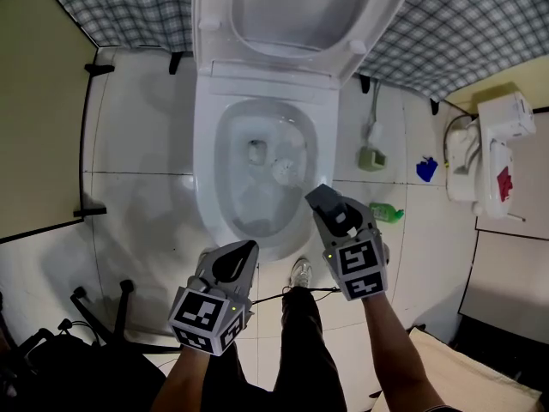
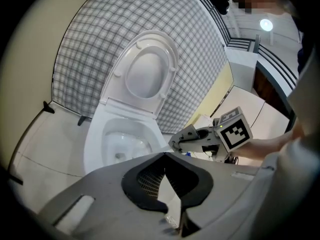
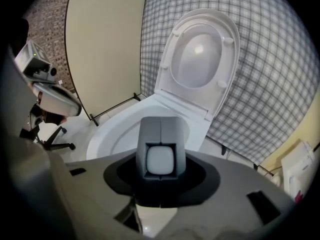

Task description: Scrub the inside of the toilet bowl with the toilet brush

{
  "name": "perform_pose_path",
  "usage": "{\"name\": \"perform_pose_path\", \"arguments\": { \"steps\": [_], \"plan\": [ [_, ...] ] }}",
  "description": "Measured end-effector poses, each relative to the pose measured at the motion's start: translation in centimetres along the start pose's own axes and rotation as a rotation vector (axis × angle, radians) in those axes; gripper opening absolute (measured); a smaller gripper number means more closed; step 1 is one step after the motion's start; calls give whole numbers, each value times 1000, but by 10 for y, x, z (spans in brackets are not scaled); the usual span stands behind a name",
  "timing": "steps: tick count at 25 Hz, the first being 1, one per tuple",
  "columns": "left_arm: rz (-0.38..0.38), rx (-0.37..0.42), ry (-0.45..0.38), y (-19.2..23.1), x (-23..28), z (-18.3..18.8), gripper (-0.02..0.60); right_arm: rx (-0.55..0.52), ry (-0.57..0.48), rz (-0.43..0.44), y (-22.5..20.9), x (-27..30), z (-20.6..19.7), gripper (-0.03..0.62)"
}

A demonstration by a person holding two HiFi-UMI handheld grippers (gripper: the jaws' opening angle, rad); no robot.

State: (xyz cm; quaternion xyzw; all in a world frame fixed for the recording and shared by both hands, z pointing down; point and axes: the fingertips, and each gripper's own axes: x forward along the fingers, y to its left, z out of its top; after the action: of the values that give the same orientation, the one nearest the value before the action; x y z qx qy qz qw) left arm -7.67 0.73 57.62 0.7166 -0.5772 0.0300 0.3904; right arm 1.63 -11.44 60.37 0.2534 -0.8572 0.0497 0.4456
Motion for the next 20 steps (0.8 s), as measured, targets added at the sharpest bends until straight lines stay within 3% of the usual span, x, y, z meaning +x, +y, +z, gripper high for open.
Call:
{"name": "perform_pose_path", "arguments": {
  "steps": [9,13,20],
  "plan": [
    [-8,1,-17,0,-2,4,2,-120,-26,-109,-39,32,46,190],
    [-8,-6,-20,0,-5,2,2,-205,36,-128,-33,21,38,190],
    [-9,-22,-38,0,-17,4,2,-258,114,-72,1,-18,9,190]
  ]
}}
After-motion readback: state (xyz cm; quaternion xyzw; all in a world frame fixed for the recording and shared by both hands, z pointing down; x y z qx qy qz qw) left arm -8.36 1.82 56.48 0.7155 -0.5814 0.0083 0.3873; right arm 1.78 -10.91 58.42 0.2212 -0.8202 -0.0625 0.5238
